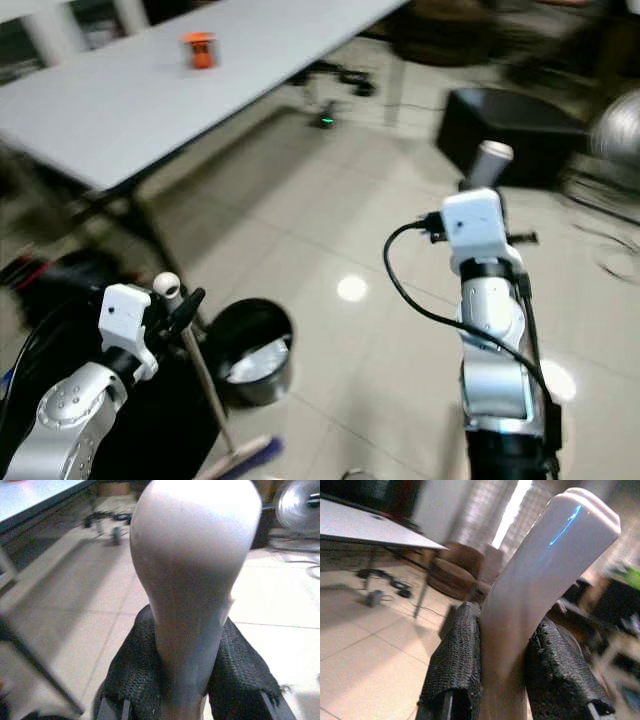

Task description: Sweep floor

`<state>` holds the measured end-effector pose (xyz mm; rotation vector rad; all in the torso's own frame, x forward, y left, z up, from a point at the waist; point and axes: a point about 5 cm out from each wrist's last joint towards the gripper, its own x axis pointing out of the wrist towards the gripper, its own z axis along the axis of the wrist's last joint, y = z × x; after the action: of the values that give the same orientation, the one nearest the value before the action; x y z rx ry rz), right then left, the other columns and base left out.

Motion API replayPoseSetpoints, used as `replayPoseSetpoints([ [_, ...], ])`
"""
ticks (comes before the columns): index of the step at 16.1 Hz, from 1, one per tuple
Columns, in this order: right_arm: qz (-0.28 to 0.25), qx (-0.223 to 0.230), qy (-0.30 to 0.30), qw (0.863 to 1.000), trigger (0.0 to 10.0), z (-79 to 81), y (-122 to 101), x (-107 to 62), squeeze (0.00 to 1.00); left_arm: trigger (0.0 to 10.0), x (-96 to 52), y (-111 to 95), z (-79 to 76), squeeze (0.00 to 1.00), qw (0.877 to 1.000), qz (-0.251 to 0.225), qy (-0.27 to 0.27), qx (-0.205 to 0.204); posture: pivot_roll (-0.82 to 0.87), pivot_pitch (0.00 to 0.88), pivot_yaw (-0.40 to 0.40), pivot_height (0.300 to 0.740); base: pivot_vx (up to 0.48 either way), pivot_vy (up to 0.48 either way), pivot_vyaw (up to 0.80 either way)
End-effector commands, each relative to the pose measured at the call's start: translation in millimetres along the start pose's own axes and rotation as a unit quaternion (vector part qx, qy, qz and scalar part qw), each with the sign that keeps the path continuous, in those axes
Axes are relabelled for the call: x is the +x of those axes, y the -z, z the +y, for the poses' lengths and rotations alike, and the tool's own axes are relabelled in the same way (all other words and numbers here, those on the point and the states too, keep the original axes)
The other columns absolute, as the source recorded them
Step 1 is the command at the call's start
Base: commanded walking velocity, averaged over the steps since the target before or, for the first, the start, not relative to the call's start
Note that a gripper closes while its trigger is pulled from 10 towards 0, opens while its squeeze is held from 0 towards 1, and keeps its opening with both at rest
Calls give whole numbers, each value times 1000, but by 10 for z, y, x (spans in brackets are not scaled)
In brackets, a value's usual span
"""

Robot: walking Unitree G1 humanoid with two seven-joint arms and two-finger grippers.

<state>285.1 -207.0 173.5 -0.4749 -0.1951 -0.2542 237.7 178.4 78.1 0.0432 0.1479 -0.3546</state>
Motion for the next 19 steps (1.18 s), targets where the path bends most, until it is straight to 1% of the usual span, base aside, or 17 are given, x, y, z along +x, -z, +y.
replayPoseSetpoints([
  [1,4,39,4,999,10000,9,-62,-37,0,10000,154,-221,-6,0,1000,-16,12,12,9,0,100,740,0,0,-800],
  [3,11,64,-19,998,10000,68,-51,-95,0,10000,231,-360,-48,0,999,-26,18,19,4,0,104,740,0,0,-800],
  [6,23,82,-37,996,10000,153,-34,-165,0,10000,258,-389,-118,0,999,-32,33,18,0,0,105,740,0,0,-800],
  [11,58,53,-17,997,10000,114,64,-186,0,10000,273,-406,-117,0,999,-29,29,23,0,0,105,740,0,0,-800],
  [12,67,32,-7,997,10000,59,93,-175,0,10000,269,-413,-105,0,999,-32,20,19,2,0,103,740,0,0,-800],
  [15,55,41,-20,997,10000,51,34,-148,0,10000,266,-416,-96,0,999,-33,16,17,-1,0,104,740,0,0,-800],
  [19,43,20,-21,999,10000,-12,-13,-95,0,10000,292,-438,-75,0,999,-37,0,14,1,0,105,740,0,0,-800],
])
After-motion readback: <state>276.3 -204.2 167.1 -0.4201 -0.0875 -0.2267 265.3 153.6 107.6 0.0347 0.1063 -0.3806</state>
